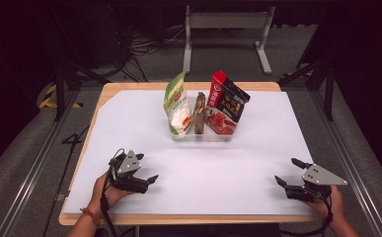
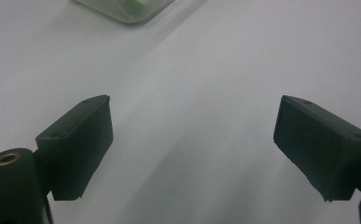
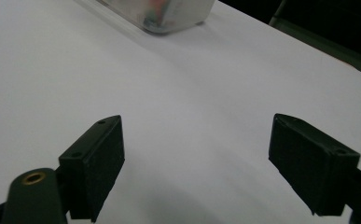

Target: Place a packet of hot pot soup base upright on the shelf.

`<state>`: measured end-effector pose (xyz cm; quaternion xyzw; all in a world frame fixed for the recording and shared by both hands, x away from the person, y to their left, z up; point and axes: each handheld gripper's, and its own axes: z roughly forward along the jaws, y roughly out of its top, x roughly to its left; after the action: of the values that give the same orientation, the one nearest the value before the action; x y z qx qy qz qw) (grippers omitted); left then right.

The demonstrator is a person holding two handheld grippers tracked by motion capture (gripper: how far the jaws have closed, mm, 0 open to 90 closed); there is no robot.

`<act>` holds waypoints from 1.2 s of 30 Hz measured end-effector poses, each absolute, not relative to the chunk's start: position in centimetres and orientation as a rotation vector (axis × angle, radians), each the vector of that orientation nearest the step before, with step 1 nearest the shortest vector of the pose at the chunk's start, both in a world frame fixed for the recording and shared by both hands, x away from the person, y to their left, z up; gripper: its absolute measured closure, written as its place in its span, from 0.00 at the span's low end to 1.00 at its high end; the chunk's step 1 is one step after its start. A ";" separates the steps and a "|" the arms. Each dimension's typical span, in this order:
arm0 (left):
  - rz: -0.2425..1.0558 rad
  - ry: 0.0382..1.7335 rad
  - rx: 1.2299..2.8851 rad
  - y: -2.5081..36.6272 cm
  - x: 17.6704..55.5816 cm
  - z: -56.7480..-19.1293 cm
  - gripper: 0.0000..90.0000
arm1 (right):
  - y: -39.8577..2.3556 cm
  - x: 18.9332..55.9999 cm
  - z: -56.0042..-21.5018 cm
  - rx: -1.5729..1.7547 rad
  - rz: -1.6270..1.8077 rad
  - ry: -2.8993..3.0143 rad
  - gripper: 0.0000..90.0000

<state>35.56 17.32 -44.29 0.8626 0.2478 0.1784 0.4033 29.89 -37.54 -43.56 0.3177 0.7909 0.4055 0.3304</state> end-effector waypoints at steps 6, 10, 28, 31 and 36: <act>0.439 0.614 2.166 17.3 35.6 -44.1 0.14 | -38.1 29.3 -43.6 0.861 1.066 2.046 0.21; 0.446 0.608 2.159 17.3 35.5 -44.0 0.14 | -38.4 29.0 -43.6 0.865 1.078 2.040 0.21; 0.467 0.585 2.154 17.3 35.0 -43.7 0.14 | -38.4 29.0 -42.9 0.909 1.084 1.985 0.20; 0.464 0.588 2.162 17.2 35.1 -43.8 0.14 | -38.5 29.1 -42.8 0.919 1.094 1.974 0.20; 0.462 0.594 2.163 17.2 35.3 -43.9 0.14 | -38.7 29.2 -42.9 0.931 1.106 1.978 0.23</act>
<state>35.27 17.18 -43.87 0.8602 0.2364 0.1836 0.4130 29.19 -38.69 -42.87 0.3575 0.7595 0.4248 0.3388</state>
